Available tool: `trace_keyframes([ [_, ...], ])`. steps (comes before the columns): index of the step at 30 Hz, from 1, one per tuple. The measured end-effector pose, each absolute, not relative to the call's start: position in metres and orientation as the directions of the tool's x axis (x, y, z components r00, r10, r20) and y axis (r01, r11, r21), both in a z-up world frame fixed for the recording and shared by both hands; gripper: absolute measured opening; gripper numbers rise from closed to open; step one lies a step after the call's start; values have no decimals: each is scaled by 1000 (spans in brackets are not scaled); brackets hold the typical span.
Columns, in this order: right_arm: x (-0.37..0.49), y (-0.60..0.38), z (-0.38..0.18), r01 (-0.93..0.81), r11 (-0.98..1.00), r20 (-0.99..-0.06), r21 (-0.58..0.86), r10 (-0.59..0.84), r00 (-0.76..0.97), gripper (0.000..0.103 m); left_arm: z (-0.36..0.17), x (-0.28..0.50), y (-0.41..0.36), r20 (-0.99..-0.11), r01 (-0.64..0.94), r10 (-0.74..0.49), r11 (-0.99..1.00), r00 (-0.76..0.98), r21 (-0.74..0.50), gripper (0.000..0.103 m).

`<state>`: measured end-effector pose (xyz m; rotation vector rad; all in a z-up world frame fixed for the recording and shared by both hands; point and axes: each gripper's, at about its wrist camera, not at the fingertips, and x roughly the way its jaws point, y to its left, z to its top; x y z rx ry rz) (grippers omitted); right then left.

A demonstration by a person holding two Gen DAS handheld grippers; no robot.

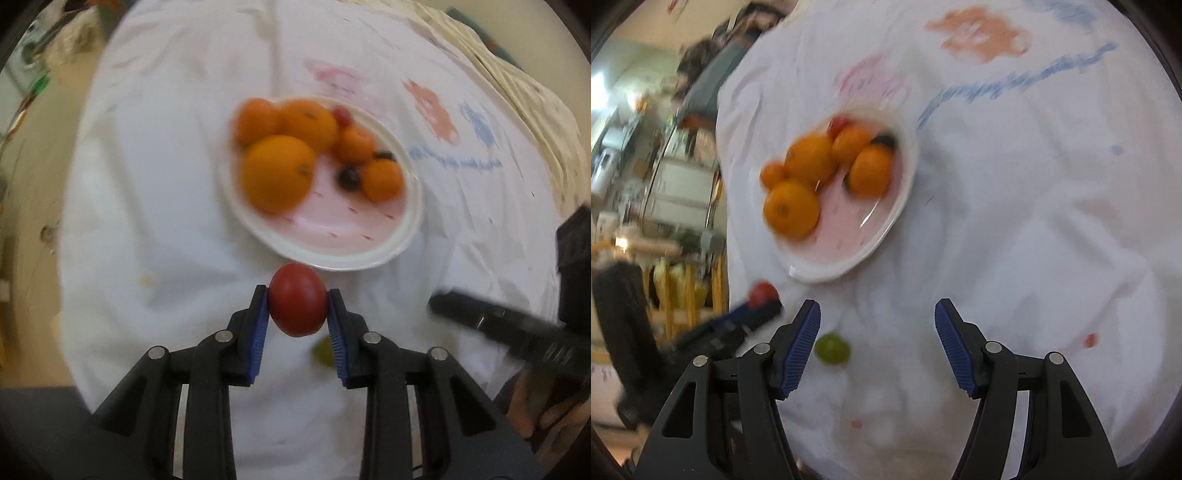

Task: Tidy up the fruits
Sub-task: 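Grasp the remaining red tomato with the left tool, then grasp the green tomato with the right tool while the left tool holds the red tomato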

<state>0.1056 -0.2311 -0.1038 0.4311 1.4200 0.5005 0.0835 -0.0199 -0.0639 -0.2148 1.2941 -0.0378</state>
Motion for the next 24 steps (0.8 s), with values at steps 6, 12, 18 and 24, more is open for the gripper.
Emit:
trace_keyframes([
  [6,92,-186,-119,-170,806,-820,567,572,-28,67,-58,74,13,-948,-161,-126,971,292,-178,27],
  [12,83,-154,-128,-270,824,-862,498,504,-50,65,-57,65,26,-944,-186,-133,963,301,-194,27],
  [18,66,-115,-126,-459,832,-930,311,367,36,54,-61,60,35,-946,-202,-149,956,287,-212,27],
  [24,57,-120,-124,-509,823,-936,252,341,87,37,-61,60,38,-944,-223,-148,950,295,-219,27],
])
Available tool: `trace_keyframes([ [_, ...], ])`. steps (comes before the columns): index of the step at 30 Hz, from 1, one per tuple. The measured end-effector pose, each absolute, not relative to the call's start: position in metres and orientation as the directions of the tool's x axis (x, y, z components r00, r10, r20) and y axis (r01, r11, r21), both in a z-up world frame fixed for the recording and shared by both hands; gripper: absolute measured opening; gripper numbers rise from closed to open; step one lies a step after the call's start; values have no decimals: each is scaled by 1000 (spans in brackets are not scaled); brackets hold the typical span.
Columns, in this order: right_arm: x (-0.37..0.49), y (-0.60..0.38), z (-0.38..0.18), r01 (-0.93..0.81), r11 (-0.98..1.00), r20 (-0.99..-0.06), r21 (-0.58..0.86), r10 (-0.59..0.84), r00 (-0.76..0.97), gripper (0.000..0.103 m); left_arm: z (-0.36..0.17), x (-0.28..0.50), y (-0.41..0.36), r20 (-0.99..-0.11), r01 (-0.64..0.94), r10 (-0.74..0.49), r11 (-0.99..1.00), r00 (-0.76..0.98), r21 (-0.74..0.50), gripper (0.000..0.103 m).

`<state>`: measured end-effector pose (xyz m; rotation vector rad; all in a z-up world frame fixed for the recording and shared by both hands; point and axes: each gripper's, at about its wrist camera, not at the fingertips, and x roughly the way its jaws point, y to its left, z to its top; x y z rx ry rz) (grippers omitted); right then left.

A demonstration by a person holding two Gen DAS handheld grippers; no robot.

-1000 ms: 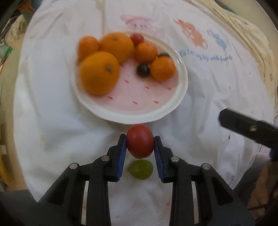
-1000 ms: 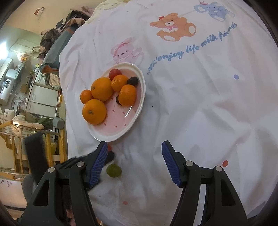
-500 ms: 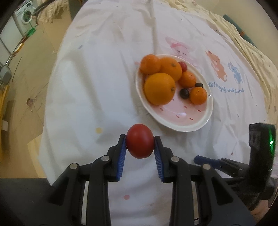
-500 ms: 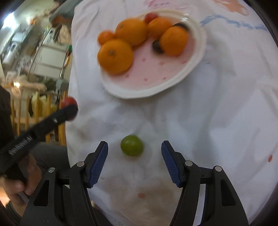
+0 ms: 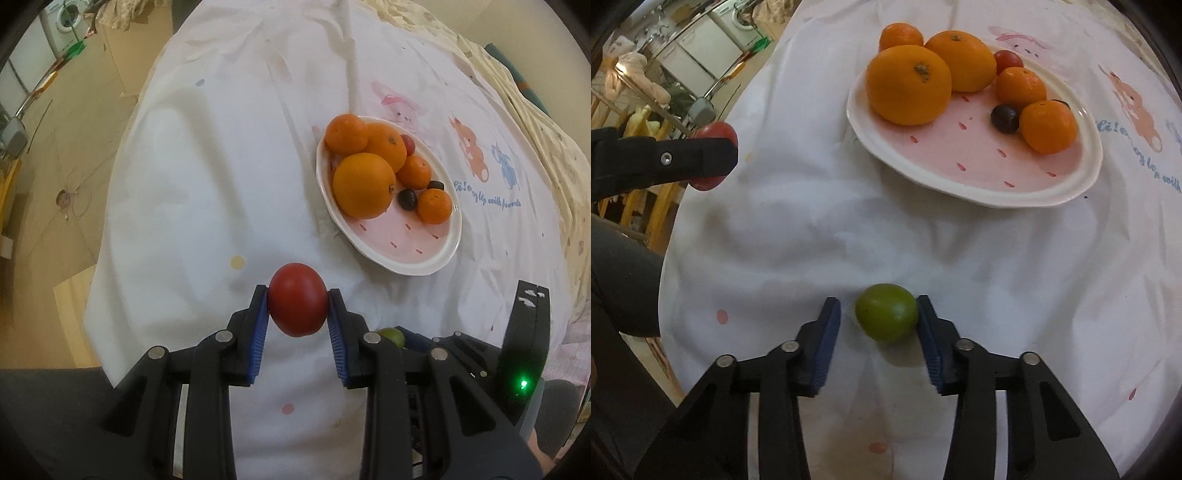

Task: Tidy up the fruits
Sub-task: 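Grasp the green tomato with the right tool while the left tool holds the red tomato, then lower the red tomato into the plate and open the left tool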

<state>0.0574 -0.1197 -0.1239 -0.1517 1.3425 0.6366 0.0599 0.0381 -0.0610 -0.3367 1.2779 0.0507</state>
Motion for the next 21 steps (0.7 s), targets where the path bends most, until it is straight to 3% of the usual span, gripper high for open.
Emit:
trace_keyframes([
  [2,60,-126,-122,-500,824,-931,268,356,87,32,-61,61,35,-944,-220,-148,951,296,-218,27],
  [11,66,-156,-91,-431,817,-881,383,464,96,32,-58,65,34,-940,-228,-148,947,308,-224,27],
  [21,115,-218,-35,-338,833,-817,438,526,237,32,-49,81,5,-932,-160,-178,958,316,-237,27],
])
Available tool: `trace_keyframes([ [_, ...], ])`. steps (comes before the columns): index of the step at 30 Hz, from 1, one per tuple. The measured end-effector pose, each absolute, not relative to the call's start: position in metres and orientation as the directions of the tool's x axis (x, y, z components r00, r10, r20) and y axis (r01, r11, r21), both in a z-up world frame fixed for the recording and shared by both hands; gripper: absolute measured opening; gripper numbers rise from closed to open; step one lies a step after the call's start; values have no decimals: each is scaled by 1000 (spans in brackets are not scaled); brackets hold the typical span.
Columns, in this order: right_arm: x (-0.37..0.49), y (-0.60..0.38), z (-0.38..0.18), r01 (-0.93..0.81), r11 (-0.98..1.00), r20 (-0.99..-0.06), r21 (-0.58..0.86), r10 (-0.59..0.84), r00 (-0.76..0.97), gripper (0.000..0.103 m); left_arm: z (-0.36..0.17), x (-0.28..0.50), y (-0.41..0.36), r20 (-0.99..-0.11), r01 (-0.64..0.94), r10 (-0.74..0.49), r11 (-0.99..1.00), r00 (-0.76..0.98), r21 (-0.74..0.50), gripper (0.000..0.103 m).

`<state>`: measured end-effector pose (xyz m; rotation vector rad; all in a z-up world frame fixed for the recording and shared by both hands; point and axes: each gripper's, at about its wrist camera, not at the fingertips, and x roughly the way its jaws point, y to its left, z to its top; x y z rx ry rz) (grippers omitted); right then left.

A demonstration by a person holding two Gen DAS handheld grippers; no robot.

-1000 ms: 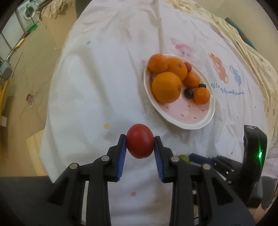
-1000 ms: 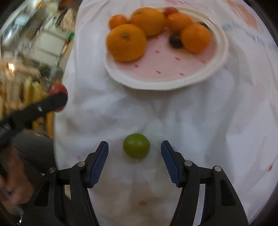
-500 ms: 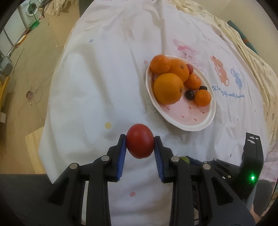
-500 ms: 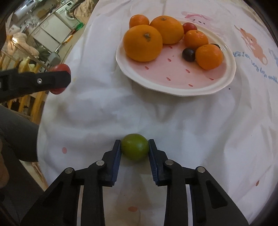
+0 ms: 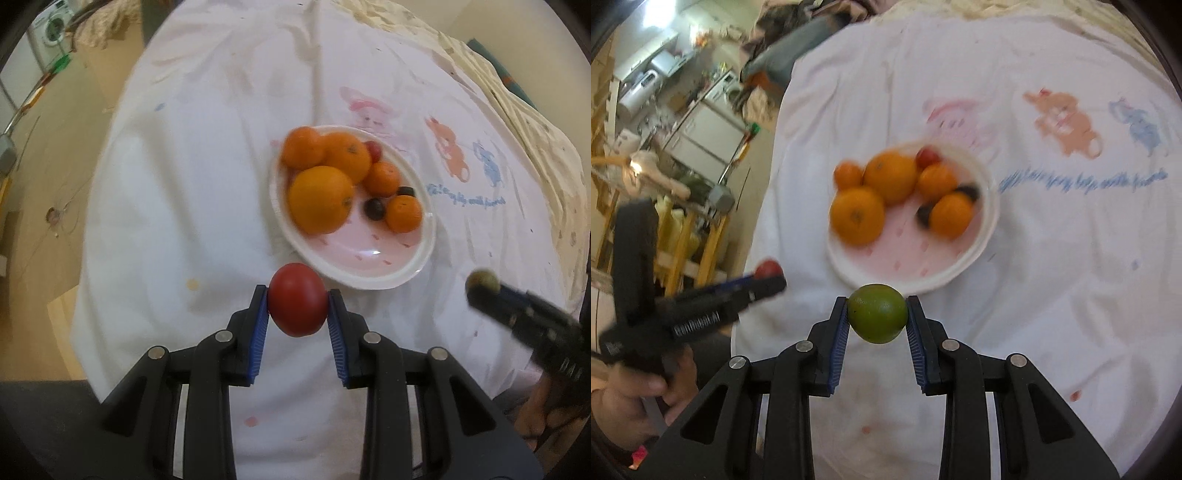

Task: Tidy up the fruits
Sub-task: 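Lower the red tomato into the plate and open the left tool, then lower the green tomato into the plate and open the right tool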

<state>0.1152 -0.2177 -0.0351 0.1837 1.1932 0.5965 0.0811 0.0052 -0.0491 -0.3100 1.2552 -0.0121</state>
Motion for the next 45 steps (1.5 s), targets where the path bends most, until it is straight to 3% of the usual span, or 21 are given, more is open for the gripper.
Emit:
trace_keyframes([
  [9,127,-246,-52,-207,818,-777,536,575,258,32,-72,120,-40,-943,-124,-217,959,252,-254,27],
  [21,138,-250,-54,-204,814,-773,545,581,253,32,-105,151,-63,-961,-161,-208,958,181,-238,28],
  [22,138,-250,-53,-202,811,-771,548,584,254,32,-106,151,-63,-960,-164,-218,955,173,-247,31],
  [24,139,-252,-53,-198,806,-764,558,592,255,32,-104,150,-62,-961,-168,-222,954,164,-249,62],
  [25,140,-252,-52,-200,804,-762,559,594,257,32,-101,148,-62,-959,-168,-223,953,176,-253,83],
  [26,140,-252,-51,-200,804,-761,560,595,259,32,-96,145,-61,-958,-166,-211,955,196,-244,89],
  [36,143,-239,-61,-201,815,-784,543,578,226,32,-65,119,-28,-974,-138,-91,983,206,-121,89],
  [45,150,-206,-84,-243,826,-819,508,551,162,32,-53,100,0,-949,-207,-39,972,313,-108,89],
])
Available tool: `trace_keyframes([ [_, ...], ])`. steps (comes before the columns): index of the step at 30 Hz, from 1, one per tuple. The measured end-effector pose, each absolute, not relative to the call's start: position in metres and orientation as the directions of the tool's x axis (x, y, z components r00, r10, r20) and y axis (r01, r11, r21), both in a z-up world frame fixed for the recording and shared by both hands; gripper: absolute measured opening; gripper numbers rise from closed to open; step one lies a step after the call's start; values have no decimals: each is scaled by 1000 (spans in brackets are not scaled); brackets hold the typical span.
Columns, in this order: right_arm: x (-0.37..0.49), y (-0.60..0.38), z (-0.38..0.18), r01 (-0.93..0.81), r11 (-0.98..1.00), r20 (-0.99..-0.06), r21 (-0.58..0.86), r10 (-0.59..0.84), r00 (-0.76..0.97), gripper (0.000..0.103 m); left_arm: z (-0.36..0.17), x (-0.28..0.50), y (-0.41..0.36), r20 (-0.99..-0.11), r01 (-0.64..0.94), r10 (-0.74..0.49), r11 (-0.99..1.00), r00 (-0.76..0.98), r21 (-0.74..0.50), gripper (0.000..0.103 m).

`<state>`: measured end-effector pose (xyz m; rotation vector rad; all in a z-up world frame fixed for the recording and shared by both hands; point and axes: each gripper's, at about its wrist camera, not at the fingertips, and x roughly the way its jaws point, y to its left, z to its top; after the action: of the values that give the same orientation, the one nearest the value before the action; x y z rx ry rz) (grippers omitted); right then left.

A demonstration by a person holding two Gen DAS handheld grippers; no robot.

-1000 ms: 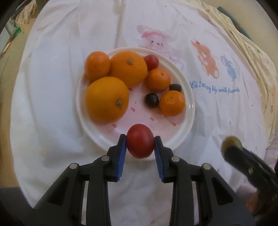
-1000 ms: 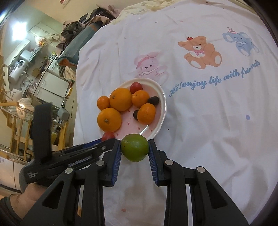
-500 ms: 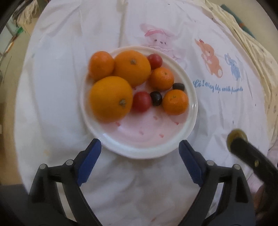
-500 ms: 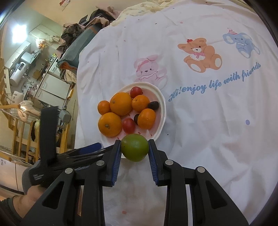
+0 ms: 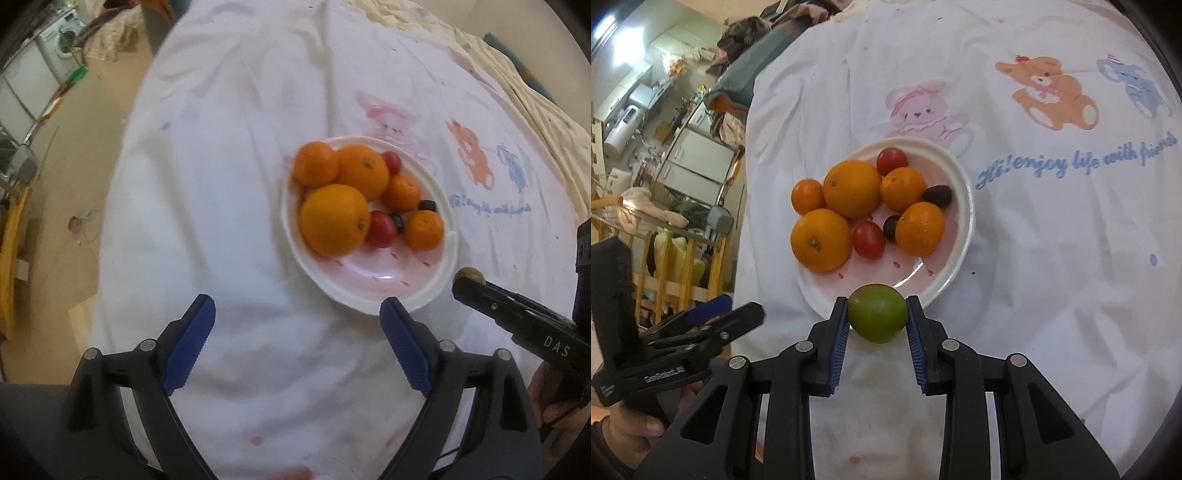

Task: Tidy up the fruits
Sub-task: 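Lower the green tomato into the plate and open the right tool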

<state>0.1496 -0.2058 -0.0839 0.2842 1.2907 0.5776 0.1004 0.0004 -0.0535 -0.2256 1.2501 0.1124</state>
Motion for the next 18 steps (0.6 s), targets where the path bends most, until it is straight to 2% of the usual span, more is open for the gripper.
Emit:
trace_keyframes([
  [7,163,-186,-103,-264,842,-841,470,518,156,32,-54,101,-2,-943,-192,2,979,333,-66,89],
  [18,172,-165,-122,-280,857,-867,432,480,132,35,-63,103,3,-956,-214,-28,972,291,-93,89],
])
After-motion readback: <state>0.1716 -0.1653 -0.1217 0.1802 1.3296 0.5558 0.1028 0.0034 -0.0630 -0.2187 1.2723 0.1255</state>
